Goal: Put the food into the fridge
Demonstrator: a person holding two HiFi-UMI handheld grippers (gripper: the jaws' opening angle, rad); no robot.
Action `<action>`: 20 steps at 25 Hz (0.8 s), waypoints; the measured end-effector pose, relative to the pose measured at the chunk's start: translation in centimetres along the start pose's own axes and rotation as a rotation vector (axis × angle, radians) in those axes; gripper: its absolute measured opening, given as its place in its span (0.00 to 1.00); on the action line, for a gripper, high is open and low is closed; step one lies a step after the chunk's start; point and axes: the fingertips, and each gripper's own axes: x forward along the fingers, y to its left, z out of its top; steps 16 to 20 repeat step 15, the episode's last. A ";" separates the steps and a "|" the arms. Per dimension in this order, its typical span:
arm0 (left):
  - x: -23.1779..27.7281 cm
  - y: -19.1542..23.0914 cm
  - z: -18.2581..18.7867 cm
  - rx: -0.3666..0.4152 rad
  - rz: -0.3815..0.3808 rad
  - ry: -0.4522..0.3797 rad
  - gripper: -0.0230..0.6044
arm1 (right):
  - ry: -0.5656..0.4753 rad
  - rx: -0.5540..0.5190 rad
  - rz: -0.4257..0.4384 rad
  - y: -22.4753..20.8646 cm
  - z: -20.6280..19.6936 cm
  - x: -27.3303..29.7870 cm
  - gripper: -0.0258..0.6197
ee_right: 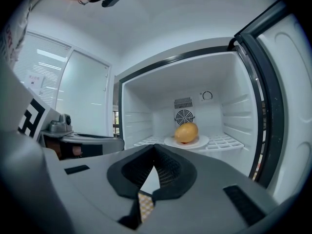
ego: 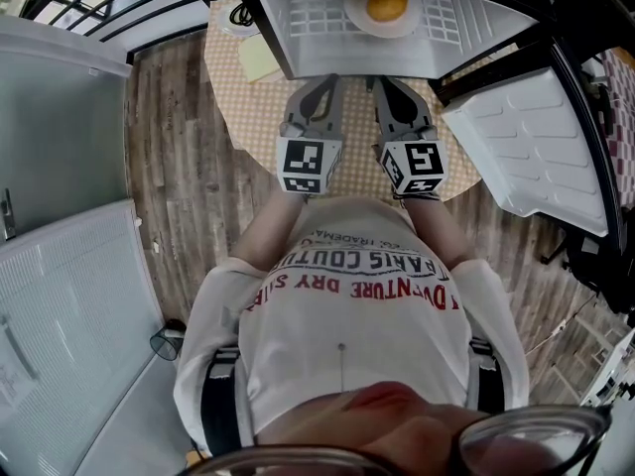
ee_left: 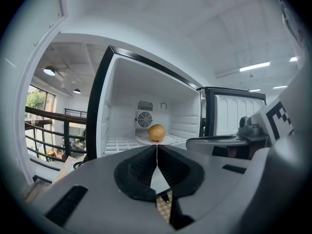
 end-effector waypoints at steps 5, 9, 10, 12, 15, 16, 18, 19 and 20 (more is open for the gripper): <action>-0.1 0.3 -0.2 -0.007 0.012 0.005 0.08 | -0.003 0.022 -0.007 -0.2 -0.2 -0.1 0.08; -0.1 0.6 -0.4 -0.012 0.025 0.011 0.08 | -0.008 0.038 -0.014 -0.4 -0.5 -0.2 0.08; -0.1 0.6 -0.5 -0.011 0.026 0.013 0.08 | -0.005 0.036 -0.017 -0.5 -0.6 -0.2 0.08; 0.0 0.6 -0.4 -0.009 0.024 0.013 0.08 | 0.001 0.031 -0.027 -0.7 -0.7 -0.2 0.08; 0.0 0.6 -0.3 -0.011 0.023 0.010 0.08 | 0.017 0.043 -0.045 -1.0 -1.0 0.0 0.08; 0.0 0.6 -0.3 -0.011 0.023 0.010 0.08 | 0.017 0.043 -0.045 -1.0 -1.0 0.0 0.08; 0.0 0.6 -0.3 -0.011 0.023 0.010 0.08 | 0.017 0.043 -0.045 -1.0 -1.0 0.0 0.08; 0.0 0.6 -0.3 -0.011 0.023 0.010 0.08 | 0.017 0.043 -0.045 -1.0 -1.0 0.0 0.08; 0.0 0.6 -0.3 -0.011 0.023 0.010 0.08 | 0.017 0.043 -0.045 -1.0 -1.0 0.0 0.08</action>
